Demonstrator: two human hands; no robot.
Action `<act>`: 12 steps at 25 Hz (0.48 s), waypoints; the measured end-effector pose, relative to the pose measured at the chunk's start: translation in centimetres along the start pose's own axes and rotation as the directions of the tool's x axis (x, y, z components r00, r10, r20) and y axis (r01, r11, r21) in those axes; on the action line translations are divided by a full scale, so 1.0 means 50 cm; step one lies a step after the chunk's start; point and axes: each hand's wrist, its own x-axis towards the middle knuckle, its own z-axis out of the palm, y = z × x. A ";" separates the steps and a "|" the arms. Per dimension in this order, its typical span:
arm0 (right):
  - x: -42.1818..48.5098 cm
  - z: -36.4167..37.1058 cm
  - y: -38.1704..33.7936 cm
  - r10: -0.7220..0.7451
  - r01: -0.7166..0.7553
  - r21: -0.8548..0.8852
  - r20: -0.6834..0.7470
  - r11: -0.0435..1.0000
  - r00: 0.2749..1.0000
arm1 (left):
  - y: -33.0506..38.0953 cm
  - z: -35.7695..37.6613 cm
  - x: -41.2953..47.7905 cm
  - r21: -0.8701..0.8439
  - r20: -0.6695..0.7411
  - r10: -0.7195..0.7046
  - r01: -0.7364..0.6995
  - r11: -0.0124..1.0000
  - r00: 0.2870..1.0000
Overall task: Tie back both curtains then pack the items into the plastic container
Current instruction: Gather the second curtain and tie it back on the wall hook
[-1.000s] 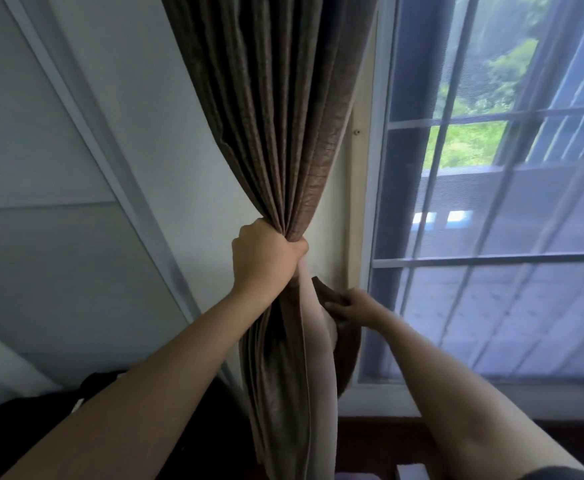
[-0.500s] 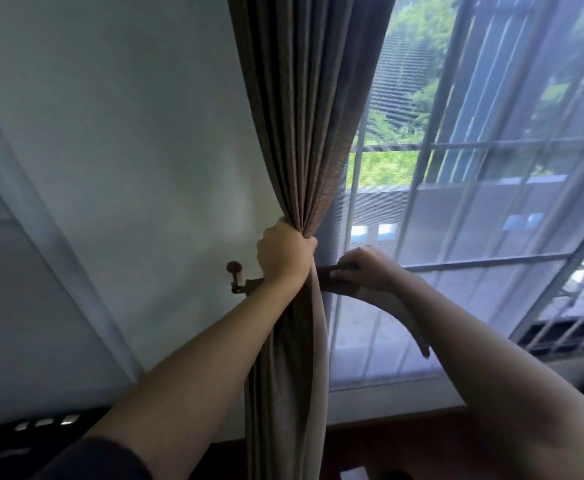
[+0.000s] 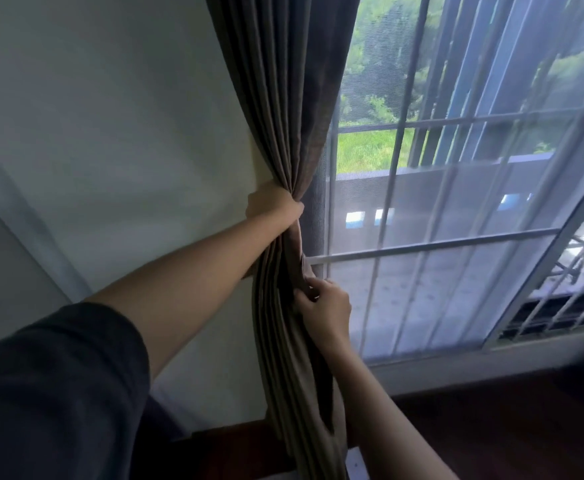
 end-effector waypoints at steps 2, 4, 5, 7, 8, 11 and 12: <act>-0.008 0.000 -0.004 0.059 -0.058 0.055 -0.023 0.997 0.998 | 0.000 -0.005 -0.001 0.060 0.047 0.018 -0.021 0.998 0.999; -0.017 -0.005 -0.010 0.140 -0.135 0.206 -0.013 0.969 0.990 | 0.004 0.001 -0.008 0.057 0.112 0.023 -0.030 0.998 0.993; -0.024 -0.005 -0.016 0.166 -0.159 0.309 0.004 0.938 0.986 | 0.006 0.003 -0.014 0.033 0.143 0.016 -0.021 0.999 0.990; -0.036 0.001 -0.026 0.149 -0.153 0.496 0.047 0.855 0.988 | 0.006 0.007 -0.022 -0.057 0.181 -0.006 0.016 0.998 0.984; -0.042 0.005 -0.030 0.133 -0.151 0.562 0.074 0.813 0.988 | 0.004 0.009 -0.025 -0.107 0.186 -0.016 0.036 0.994 0.982; -0.045 0.027 -0.025 0.139 -0.192 0.654 0.133 0.732 0.981 | -0.004 0.011 -0.024 -0.214 0.189 -0.044 0.085 0.973 0.981; -0.040 0.032 -0.025 0.173 -0.215 0.645 0.130 0.733 0.976 | -0.005 0.012 -0.022 -0.241 0.186 -0.049 0.094 0.966 0.981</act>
